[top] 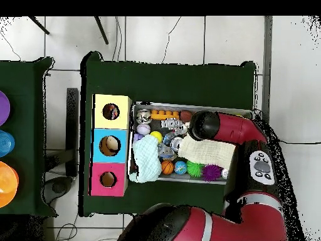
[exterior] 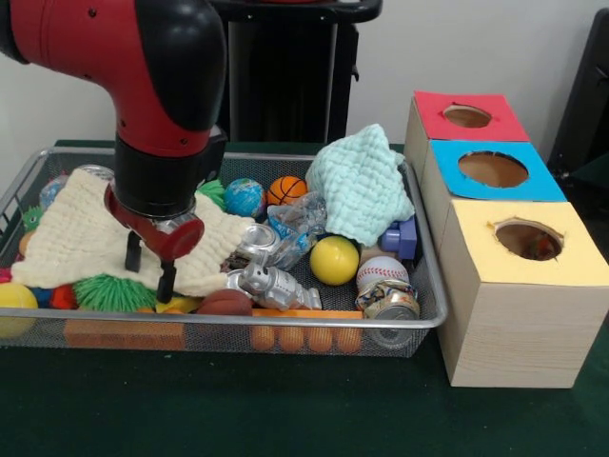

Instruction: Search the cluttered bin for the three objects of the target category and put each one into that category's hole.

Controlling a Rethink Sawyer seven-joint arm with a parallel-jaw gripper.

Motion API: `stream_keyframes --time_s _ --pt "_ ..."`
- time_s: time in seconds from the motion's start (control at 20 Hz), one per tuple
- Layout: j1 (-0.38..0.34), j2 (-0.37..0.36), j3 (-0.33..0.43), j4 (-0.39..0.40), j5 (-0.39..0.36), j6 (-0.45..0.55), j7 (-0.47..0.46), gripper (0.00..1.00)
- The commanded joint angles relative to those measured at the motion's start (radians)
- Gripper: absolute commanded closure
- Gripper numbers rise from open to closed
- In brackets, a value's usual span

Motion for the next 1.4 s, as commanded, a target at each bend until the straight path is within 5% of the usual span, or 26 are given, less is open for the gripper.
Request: stream_keyframes --time_s 0.05,0.35,0.4,0.6,0.8,0.9,1.4 --pt "0.022 0.019 0.004 0.114 -0.07 0.192 -0.104 0.0" --pt "0.009 0.002 0.03 0.133 -0.085 0.325 -0.21 0.0" --pt "0.005 0.001 0.042 0.13 -0.096 0.34 -0.214 1.0" --pt "0.009 0.001 0.053 0.11 -0.112 0.383 -0.241 1.0" --pt "0.044 -0.029 0.025 0.125 -0.104 0.243 -0.063 1.0" --pt "0.058 -0.056 0.021 0.134 -0.101 0.275 -0.061 1.0" --pt "0.148 -0.363 0.055 0.293 0.025 0.383 -0.025 1.0"
